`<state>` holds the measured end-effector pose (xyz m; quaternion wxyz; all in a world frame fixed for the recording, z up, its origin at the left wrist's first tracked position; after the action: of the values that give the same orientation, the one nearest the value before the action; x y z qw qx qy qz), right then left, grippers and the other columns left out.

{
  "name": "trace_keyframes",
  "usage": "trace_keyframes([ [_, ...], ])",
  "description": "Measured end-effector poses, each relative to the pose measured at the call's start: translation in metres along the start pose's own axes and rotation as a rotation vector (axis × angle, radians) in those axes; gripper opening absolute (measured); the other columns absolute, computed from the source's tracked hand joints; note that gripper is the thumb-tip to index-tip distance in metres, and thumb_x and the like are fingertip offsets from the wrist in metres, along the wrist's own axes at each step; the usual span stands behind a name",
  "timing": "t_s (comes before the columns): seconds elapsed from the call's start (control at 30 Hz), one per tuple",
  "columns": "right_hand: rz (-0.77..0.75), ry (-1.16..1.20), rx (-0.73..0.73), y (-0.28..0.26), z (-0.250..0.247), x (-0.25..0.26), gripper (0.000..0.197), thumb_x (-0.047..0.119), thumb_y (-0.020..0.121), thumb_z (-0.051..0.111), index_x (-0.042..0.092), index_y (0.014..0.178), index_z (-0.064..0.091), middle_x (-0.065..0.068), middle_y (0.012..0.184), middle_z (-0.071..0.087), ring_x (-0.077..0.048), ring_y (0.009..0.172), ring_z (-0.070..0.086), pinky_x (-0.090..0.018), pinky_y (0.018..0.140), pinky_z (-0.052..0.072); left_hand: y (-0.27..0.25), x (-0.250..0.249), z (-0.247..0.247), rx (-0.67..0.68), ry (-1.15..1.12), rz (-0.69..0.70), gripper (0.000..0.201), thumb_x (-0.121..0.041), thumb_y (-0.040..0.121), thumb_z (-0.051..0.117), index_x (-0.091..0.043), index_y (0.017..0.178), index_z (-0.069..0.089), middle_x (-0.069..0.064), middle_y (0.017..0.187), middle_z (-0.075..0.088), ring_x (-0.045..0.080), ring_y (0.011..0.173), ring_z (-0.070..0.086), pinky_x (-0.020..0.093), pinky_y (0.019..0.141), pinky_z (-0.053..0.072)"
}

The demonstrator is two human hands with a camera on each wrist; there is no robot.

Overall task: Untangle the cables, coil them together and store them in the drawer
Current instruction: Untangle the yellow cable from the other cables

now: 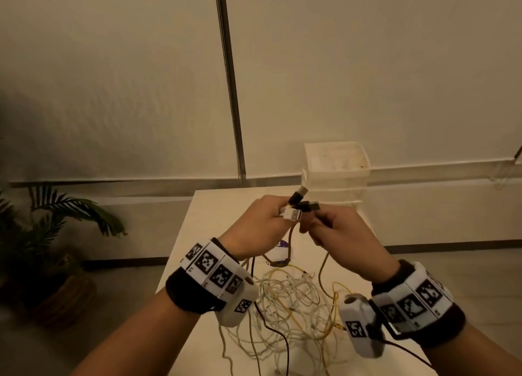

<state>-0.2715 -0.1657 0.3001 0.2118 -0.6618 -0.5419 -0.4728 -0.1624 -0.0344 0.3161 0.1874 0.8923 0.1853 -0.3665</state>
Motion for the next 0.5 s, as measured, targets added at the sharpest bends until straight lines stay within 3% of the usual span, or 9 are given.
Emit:
trace_keyframes([
  [0.03, 0.008, -0.004, 0.013, 0.000, -0.001, 0.001, 0.026, 0.018, 0.095, 0.054, 0.013, 0.074, 0.069, 0.009, 0.049, 0.053, -0.002, 0.048, 0.046, -0.015, 0.051, 0.037, 0.001, 0.000, -0.003, 0.016, -0.002, 0.007, 0.022, -0.030, 0.094, 0.056, -0.019, 0.080, 0.069, 0.010, 0.075, 0.066, 0.031, 0.067, 0.055, 0.047, 0.064, 0.046],
  [0.13, 0.029, 0.011, 0.023, -0.002, 0.000, -0.001, 0.025, 0.020, 0.095, 0.055, 0.013, 0.076, 0.070, 0.007, 0.050, 0.057, -0.001, 0.048, 0.048, -0.016, 0.053, 0.039, 0.001, 0.004, -0.009, 0.057, 0.009, 0.005, 0.016, -0.027, 0.090, 0.064, -0.014, 0.085, 0.072, 0.012, 0.080, 0.069, 0.030, 0.069, 0.059, 0.050, 0.066, 0.048],
  [0.2, 0.039, 0.028, 0.014, -0.001, 0.000, -0.004, 0.025, 0.017, 0.096, 0.054, 0.012, 0.077, 0.070, 0.006, 0.051, 0.057, 0.000, 0.048, 0.049, -0.016, 0.054, 0.039, 0.000, 0.007, -0.011, 0.058, 0.008, 0.009, 0.016, -0.026, 0.085, 0.069, -0.010, 0.084, 0.072, 0.010, 0.078, 0.070, 0.027, 0.071, 0.061, 0.046, 0.066, 0.049],
  [0.3, 0.037, 0.048, 0.066, 0.000, 0.000, -0.002, 0.027, 0.018, 0.097, 0.052, 0.009, 0.079, 0.069, 0.002, 0.055, 0.059, -0.004, 0.049, 0.050, -0.020, 0.054, 0.040, -0.003, 0.007, -0.013, -0.004, 0.024, 0.028, 0.011, -0.015, 0.086, 0.070, -0.010, 0.075, 0.069, 0.004, 0.067, 0.066, 0.016, 0.058, 0.054, 0.037, 0.056, 0.044],
  [0.37, 0.031, 0.116, 0.089, 0.001, -0.003, -0.002, 0.031, 0.022, 0.099, 0.049, 0.006, 0.080, 0.068, -0.001, 0.055, 0.058, -0.013, 0.050, 0.048, -0.022, 0.052, 0.040, -0.002, 0.007, -0.021, -0.145, -0.041, 0.005, 0.019, -0.005, 0.089, 0.065, -0.015, 0.073, 0.069, -0.007, 0.062, 0.067, 0.011, 0.052, 0.055, 0.030, 0.049, 0.042],
  [0.43, 0.031, 0.169, 0.085, -0.001, -0.008, -0.007, 0.032, 0.021, 0.100, 0.046, 0.004, 0.081, 0.066, -0.004, 0.056, 0.057, -0.019, 0.051, 0.045, -0.027, 0.053, 0.040, 0.000, 0.010, -0.036, -0.367, -0.163, -0.085, 0.030, 0.001, 0.091, 0.059, -0.022, 0.075, 0.068, -0.016, 0.048, 0.058, 0.001, 0.040, 0.043, 0.023, 0.042, 0.031],
  [0.5, 0.050, 0.166, 0.079, -0.006, -0.012, -0.018, 0.032, 0.019, 0.100, 0.045, 0.003, 0.080, 0.064, -0.005, 0.056, 0.053, -0.020, 0.051, 0.043, -0.030, 0.054, 0.038, 0.001, 0.018, -0.057, -0.601, -0.214, -0.169, 0.027, -0.003, 0.093, 0.058, -0.023, 0.077, 0.067, -0.016, 0.041, 0.051, 0.000, 0.037, 0.038, 0.021, 0.041, 0.027],
])
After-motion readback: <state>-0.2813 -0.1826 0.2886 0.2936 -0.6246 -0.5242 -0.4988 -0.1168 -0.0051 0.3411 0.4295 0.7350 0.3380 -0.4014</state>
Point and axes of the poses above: each hand's wrist, its own y-axis towards the middle knuckle, its own z-axis out of the palm, x = y × z, the point moved 1 cm from there along y, towards the middle knuckle
